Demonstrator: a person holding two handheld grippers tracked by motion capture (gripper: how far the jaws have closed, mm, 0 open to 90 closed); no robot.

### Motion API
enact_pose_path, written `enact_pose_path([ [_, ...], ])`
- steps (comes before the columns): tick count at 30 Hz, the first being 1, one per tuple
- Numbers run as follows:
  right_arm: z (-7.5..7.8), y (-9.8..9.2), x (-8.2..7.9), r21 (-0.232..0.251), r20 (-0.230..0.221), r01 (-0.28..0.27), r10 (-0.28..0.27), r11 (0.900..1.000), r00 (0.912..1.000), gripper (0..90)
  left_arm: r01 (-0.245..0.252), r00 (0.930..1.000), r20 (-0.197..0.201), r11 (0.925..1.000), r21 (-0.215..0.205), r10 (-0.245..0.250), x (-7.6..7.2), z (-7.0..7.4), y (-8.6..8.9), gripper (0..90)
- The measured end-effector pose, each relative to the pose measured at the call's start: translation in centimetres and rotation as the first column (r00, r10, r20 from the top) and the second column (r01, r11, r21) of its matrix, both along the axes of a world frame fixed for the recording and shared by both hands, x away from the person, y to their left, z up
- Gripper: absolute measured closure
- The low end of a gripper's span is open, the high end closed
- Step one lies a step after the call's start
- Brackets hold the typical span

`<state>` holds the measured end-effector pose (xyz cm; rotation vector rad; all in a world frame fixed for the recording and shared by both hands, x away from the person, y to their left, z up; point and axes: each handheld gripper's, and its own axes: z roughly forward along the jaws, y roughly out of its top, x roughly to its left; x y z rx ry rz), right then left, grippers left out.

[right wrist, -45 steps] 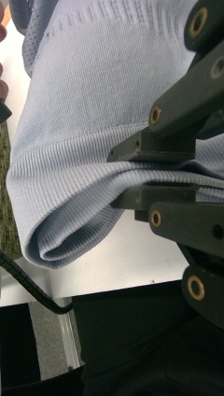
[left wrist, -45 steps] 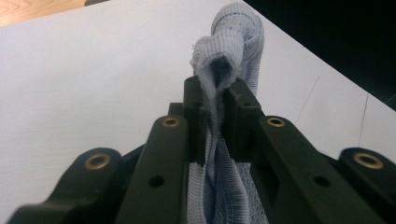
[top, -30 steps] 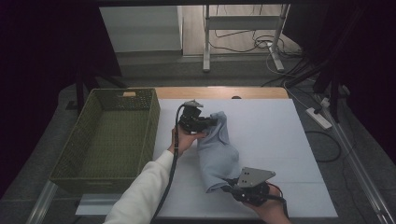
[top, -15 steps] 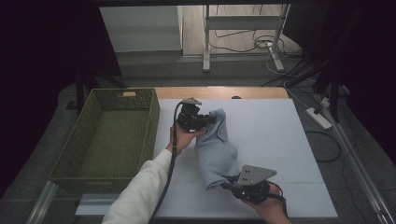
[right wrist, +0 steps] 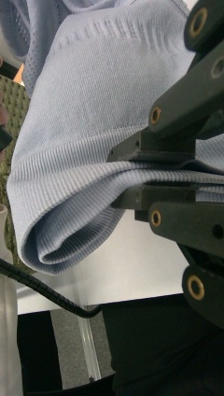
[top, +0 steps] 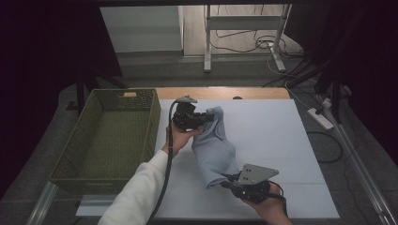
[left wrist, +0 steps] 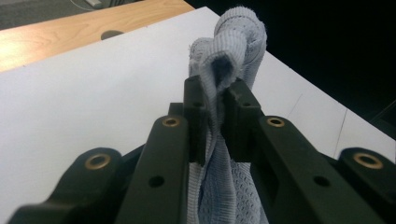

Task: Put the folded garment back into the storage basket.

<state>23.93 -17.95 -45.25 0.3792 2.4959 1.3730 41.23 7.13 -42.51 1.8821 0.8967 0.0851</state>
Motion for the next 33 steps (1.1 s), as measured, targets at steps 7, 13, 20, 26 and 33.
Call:
enact_pose_path([
  [7, 0.4, 0.2, -0.1, 0.010, 0.011, -0.004, 0.004, 1.000, 0.9999, 79.2, -0.005, 0.9997, 0.024, 1.0000, -0.002, 0.005, -0.6, 1.3, 0.8, 79.9],
  [13, 0.7, 0.4, 0.1, 0.024, 0.015, -0.001, 0.001, 1.000, 0.9999, 79.2, -0.018, 0.9994, 0.029, 0.9998, -0.002, 0.018, -0.8, 1.8, 1.6, 79.9],
  [20, 1.2, 1.0, 0.1, 0.034, 0.027, -0.008, 0.007, 0.999, 0.9996, 79.2, -0.025, 0.9992, 0.030, 0.9997, -0.006, 0.025, -0.9, 2.1, 2.2, 79.9],
  [26, 1.5, 1.4, 0.2, 0.036, 0.028, -0.013, 0.012, 0.999, 0.9995, 79.2, -0.027, 0.9989, 0.039, 0.9996, -0.002, 0.027, -1.0, 2.6, 2.5, 79.9],
  [33, 1.9, 2.0, 0.5, 0.045, 0.038, -0.022, 0.020, 0.999, 0.9991, 79.2, -0.034, 0.9981, 0.052, 0.9994, 0.000, 0.033, -1.2, 3.4, 3.3, 79.9],
])
